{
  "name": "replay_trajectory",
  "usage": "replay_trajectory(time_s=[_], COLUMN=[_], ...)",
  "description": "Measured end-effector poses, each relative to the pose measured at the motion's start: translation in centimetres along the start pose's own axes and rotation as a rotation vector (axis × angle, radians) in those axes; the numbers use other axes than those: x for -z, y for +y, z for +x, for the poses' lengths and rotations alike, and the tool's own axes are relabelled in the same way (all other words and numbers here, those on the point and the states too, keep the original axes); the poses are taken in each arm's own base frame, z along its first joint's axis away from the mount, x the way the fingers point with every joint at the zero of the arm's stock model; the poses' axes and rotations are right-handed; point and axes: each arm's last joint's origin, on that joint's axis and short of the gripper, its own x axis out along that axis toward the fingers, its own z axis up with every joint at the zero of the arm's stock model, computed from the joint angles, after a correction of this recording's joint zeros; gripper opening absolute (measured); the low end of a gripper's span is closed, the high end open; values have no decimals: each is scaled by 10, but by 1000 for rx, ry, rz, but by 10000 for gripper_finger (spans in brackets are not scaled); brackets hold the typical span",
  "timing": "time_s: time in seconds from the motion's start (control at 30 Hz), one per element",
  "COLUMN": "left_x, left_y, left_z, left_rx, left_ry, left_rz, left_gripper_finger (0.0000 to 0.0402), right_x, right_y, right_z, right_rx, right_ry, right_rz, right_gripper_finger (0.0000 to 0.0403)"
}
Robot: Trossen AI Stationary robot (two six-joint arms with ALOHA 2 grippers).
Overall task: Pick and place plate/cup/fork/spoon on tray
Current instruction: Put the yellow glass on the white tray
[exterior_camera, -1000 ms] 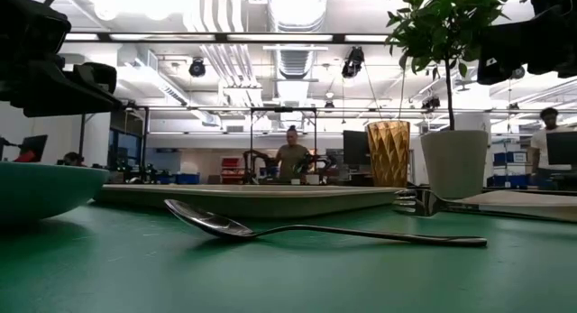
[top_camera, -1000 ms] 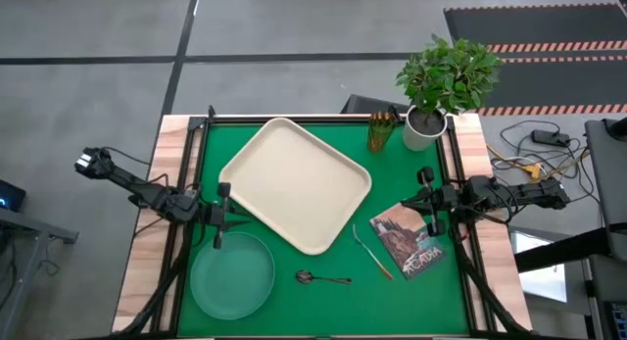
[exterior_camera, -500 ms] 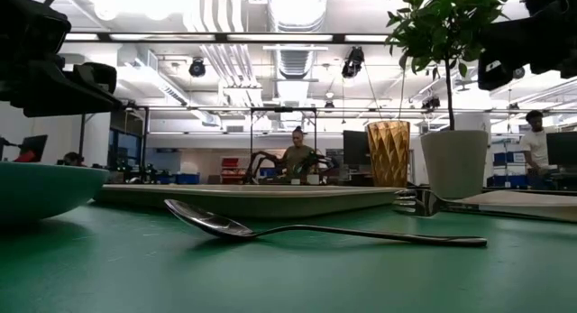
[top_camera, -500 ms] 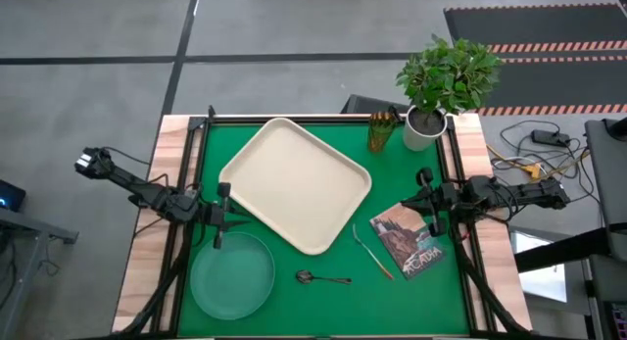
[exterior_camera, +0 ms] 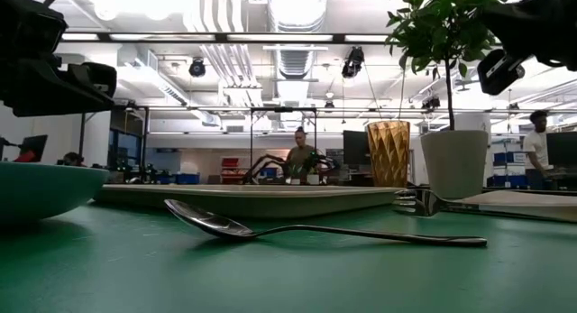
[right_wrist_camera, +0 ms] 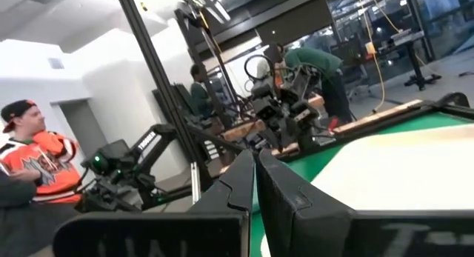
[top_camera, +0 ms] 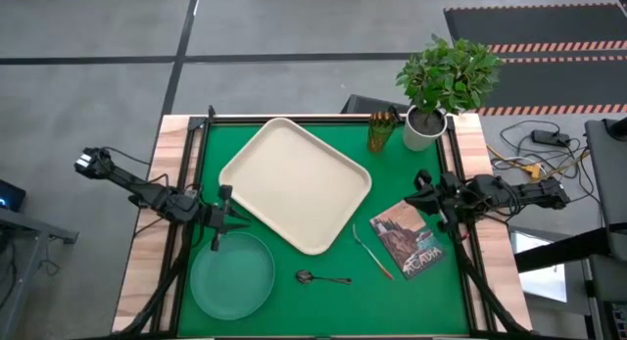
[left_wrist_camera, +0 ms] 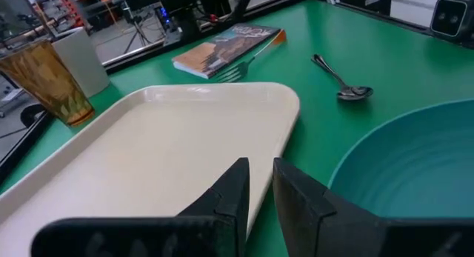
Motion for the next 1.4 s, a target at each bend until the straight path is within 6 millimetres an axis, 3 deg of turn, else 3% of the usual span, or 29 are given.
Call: replay_trajectory(time_s=[0.23, 0.5, 0.63, 0.77, 0.93, 1.1, 1.3, 1.4], left_x=[0, -4, -18, -44, -66, -72, -73, -74], left_y=[1, 4, 7, 15, 25, 30, 31, 31], left_z=[0, 0, -2, -11, -28, -37, -39, -39], left_rx=[-17, -113, -155, -193, -254, -278, -420, -432], left_ry=[-1, -13, -151, -446, -745, -852, -805, -803], left_rz=[174, 247, 173, -146, -277, -314, -15, 8], left_gripper_finger=[45, 45, 45, 44, 44, 44, 44, 45], right_x=[-2, -8, -14, -29, -49, -61, -86, -98], right_y=[0, -1, -1, 3, 8, 9, 12, 10], right_z=[0, 1, 4, 12, 34, 71, 106, 124], right_rx=[6, 121, 163, 238, 340, 487, 633, 695], right_ry=[-7, -98, -144, -142, -59, 120, 278, 355], right_rz=[-9, -31, -78, -134, -239, -362, -453, -480], right_gripper_finger=[9, 9, 9, 9, 9, 9, 9, 9])
